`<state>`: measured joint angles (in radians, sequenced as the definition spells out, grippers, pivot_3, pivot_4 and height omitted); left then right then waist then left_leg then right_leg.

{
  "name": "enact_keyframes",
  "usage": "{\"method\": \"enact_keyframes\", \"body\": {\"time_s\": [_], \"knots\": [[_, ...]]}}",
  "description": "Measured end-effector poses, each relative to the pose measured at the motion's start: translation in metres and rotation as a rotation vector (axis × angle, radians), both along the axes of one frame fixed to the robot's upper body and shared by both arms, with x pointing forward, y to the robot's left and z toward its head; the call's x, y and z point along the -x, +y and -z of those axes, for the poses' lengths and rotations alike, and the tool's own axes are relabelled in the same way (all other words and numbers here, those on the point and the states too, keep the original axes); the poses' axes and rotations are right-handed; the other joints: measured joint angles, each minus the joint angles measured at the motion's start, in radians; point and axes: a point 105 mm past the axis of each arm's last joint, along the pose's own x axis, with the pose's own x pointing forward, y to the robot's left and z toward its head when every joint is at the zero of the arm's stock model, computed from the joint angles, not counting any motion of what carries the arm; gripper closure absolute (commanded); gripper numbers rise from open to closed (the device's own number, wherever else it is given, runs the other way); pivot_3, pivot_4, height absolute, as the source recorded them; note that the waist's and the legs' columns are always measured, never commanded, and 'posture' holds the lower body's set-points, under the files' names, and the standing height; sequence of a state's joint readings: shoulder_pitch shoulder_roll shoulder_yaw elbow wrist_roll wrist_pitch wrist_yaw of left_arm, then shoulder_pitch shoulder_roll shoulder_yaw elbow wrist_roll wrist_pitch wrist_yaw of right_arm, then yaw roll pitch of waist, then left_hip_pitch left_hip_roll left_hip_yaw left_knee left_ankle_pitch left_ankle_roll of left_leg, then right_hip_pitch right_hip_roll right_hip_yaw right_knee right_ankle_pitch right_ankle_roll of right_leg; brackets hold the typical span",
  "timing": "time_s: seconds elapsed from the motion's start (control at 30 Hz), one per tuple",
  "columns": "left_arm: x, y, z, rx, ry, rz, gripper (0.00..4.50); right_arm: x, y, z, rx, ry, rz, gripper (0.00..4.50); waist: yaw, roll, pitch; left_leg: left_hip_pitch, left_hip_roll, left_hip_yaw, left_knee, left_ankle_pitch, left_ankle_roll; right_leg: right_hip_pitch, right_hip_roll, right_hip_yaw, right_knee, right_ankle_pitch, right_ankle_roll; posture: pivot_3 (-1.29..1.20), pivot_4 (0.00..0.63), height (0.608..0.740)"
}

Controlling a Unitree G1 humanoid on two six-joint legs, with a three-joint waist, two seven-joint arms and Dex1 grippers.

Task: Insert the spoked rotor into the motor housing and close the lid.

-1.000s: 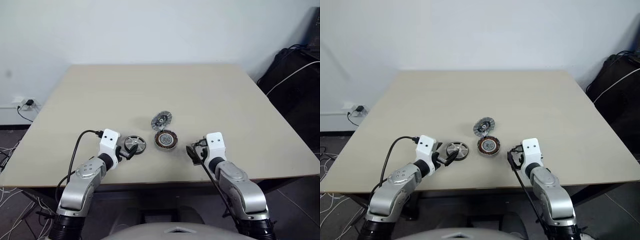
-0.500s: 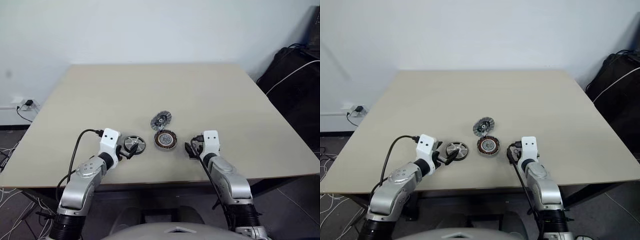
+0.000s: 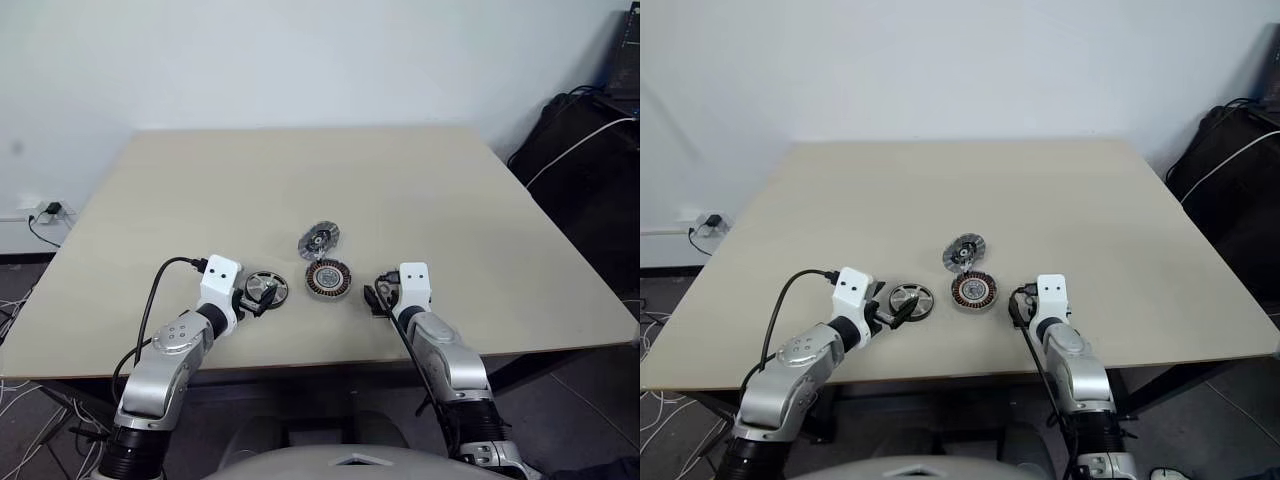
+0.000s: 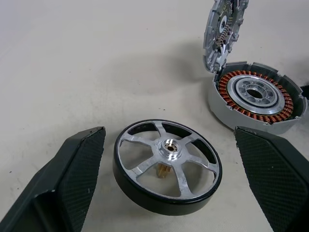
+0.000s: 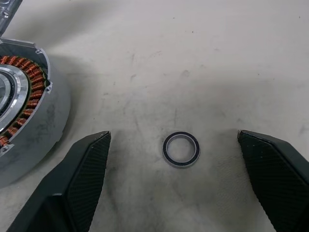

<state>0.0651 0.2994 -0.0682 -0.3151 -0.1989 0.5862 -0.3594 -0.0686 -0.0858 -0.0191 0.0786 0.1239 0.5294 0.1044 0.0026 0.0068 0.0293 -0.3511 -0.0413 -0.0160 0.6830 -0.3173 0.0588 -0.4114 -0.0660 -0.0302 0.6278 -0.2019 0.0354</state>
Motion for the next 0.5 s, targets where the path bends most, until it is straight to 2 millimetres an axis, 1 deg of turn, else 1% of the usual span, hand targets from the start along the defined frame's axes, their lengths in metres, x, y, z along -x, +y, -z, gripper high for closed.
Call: {"method": "enact_keyframes", "body": {"time_s": [0.2,0.33,0.43,0.5], "knots": [[0.0,0.0,0.0,0.0,0.001,-0.002,0.0,0.0,-0.002,0.001,0.006,0.001,0.007,2.9,-0.005,0.0,0.0,0.001,0.001,0.0,-0.001,0.0,0.0,0.001,0.0,0.0,0.0,0.0,0.0,0.0,0.0,0.74],[0.0,0.001,0.0,-0.001,0.001,-0.005,0.0,0.003,-0.001,0.0,0.007,0.001,-0.002,2.9,-0.006,0.0,0.0,0.001,0.0,0.0,-0.001,0.0,0.0,0.001,-0.003,0.0,0.0,0.0,-0.001,0.0,0.0,0.74],[0.001,0.002,0.001,-0.002,0.004,-0.011,0.0,0.012,-0.001,-0.001,0.013,0.007,-0.015,2.9,-0.003,0.001,0.0,0.001,0.0,-0.001,-0.001,-0.001,0.001,0.0,-0.004,0.0,0.0,0.0,-0.001,0.0,0.0,0.74],[0.001,0.002,0.002,-0.003,0.007,-0.012,0.0,0.016,0.001,-0.006,0.024,0.006,-0.05,2.9,-0.003,0.001,0.0,-0.001,0.0,0.0,-0.001,-0.001,0.001,0.0,-0.004,0.0,0.0,0.0,-0.001,0.0,0.0,0.74]]}}
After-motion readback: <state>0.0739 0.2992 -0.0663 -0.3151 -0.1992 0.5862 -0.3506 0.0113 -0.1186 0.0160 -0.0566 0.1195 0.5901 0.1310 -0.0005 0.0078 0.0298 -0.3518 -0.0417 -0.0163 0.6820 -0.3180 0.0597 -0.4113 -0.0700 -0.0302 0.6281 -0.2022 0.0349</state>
